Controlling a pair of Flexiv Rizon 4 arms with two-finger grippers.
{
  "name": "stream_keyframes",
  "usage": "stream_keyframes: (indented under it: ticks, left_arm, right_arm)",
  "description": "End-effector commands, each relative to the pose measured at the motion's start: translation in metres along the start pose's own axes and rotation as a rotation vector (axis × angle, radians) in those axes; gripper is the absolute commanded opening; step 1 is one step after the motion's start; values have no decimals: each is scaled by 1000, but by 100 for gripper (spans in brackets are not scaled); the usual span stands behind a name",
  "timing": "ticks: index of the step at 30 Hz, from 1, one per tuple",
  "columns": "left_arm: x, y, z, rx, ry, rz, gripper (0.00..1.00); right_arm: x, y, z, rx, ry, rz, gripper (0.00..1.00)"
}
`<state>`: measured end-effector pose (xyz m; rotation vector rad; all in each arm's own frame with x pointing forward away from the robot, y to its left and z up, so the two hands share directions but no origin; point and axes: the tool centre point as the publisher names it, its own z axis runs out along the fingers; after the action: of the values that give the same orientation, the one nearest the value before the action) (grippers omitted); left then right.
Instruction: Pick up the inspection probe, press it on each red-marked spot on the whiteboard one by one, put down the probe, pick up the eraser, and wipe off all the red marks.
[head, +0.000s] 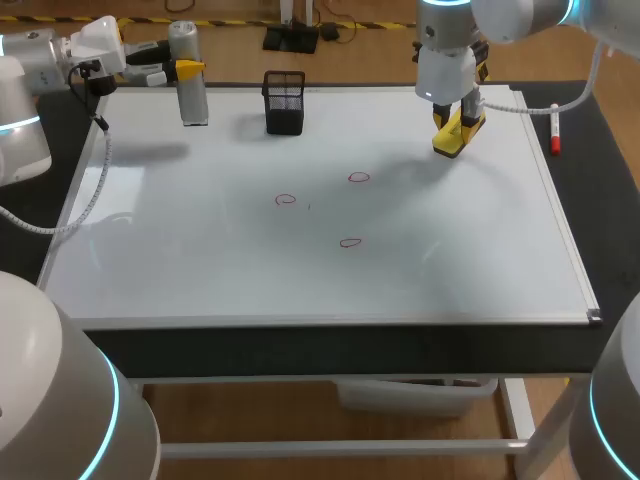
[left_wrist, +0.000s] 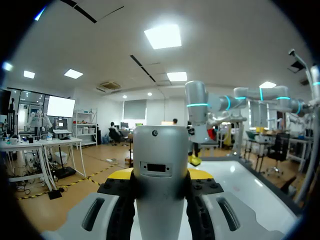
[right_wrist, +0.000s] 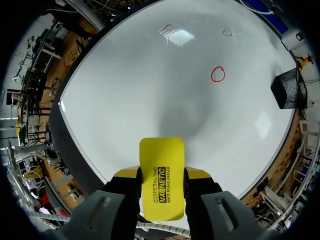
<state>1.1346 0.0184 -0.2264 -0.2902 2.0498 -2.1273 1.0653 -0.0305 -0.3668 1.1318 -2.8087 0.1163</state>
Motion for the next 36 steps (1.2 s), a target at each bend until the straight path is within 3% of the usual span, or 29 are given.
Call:
stream_keyframes:
  ticks: [1, 10, 22, 36]
  left_arm:
    - [2, -1, 0, 0, -4, 2, 0]
    - [2, -1, 0, 0, -4, 2, 0]
    - [59, -6, 43, -11, 79, 22, 0]
    - [132, -10, 79, 74, 174, 23, 0]
  right_arm:
    - [1, 0, -2, 3, 1, -2, 0]
    - [1, 0, -2, 3, 1, -2, 0]
    - [1, 0, -2, 3, 1, -2, 0]
    - [1, 0, -2, 3, 1, -2, 0]
